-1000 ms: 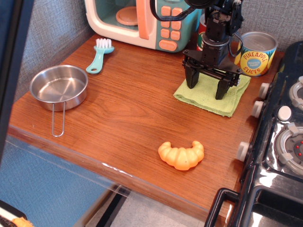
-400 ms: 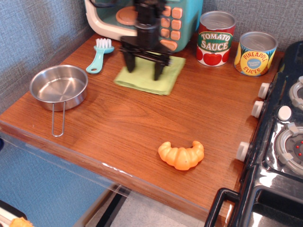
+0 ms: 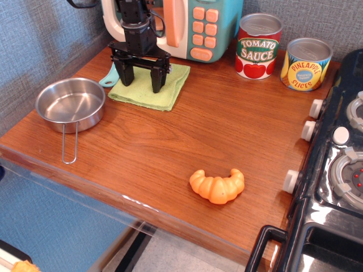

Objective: Move the green towel to the right of the brush

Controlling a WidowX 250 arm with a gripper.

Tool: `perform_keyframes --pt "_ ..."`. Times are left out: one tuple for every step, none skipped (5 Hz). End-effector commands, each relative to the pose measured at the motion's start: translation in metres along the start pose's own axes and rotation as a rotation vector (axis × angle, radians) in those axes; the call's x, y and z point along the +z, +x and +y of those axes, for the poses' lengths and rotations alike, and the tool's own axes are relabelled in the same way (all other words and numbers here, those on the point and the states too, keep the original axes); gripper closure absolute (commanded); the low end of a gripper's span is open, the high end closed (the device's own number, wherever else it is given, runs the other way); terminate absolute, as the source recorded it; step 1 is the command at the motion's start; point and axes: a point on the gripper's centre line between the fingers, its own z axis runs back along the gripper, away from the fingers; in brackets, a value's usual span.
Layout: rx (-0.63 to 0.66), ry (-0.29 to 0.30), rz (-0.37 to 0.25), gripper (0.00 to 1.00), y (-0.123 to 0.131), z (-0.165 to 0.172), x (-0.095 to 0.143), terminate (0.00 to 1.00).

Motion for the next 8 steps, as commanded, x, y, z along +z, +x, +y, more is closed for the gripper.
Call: perform_keyframes --pt "-0.133 -0.023 -0.112 0.00 0.012 -0.022 0.054 0.00" --pt "-0.203 0.016 -0.165 0.00 0.003 -0.021 0.100 0.00" --pt "-0.237 0.094 -0.181 0.00 -0.019 -0.022 0.130 0.00" --pt "-0.214 0.087 -0.190 0.00 -0.042 -0.021 0.145 0.00" --pt "-0.208 0.056 -0.181 0.00 -0.059 -0.020 0.142 0.00" --pt "-0.194 0.042 -0.146 0.00 -0.071 -0.019 0.131 0.00" --pt "-0.108 0.087 -0.204 0.00 -0.083 -0.020 0.113 0.00" --pt "-0.108 0.087 -0.204 0.00 -0.083 -0.020 0.113 1.00"
